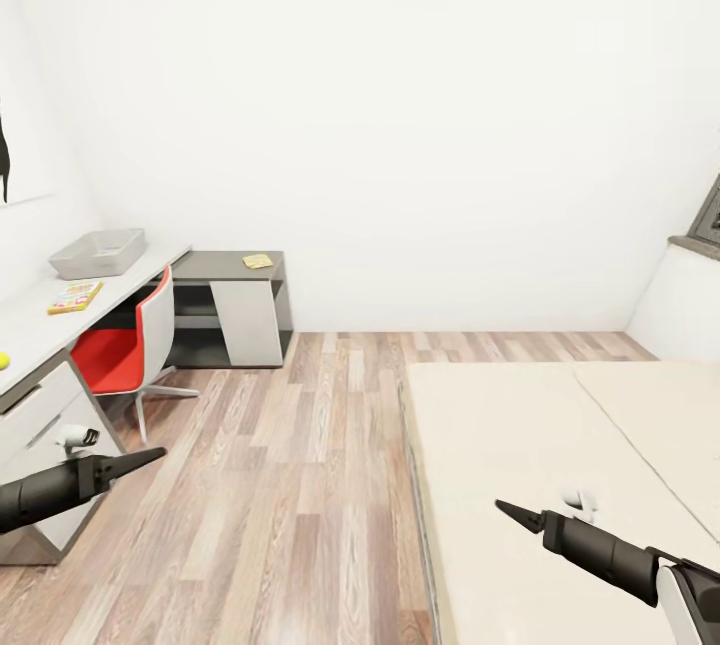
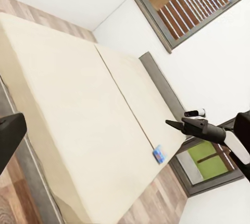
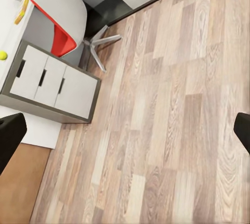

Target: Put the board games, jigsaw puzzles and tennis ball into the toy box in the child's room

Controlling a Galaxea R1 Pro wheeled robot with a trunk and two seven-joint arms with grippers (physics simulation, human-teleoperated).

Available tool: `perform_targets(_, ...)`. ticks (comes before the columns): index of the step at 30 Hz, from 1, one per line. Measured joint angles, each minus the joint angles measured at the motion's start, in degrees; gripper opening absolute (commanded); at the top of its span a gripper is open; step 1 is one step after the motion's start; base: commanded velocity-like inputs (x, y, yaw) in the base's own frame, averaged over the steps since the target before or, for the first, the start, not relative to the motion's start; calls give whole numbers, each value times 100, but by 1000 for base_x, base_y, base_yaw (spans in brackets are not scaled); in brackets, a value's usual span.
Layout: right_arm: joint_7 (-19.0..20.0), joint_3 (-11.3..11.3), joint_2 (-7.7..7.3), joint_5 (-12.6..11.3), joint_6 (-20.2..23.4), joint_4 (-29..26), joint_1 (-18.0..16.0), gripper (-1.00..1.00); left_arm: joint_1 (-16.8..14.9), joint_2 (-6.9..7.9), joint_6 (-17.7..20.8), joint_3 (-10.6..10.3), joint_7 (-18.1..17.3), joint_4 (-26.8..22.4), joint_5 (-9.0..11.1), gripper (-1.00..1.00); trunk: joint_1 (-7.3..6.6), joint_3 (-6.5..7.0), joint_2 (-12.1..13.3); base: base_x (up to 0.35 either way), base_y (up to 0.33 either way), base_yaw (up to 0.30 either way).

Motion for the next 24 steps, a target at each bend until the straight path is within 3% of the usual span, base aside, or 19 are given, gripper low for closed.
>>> perform_targets(24, 4, 0, -6, 0, -1, 0, 0, 100, 0, 0, 0, 0, 0, -1, 0, 100, 0, 0, 0, 0, -245, 0)
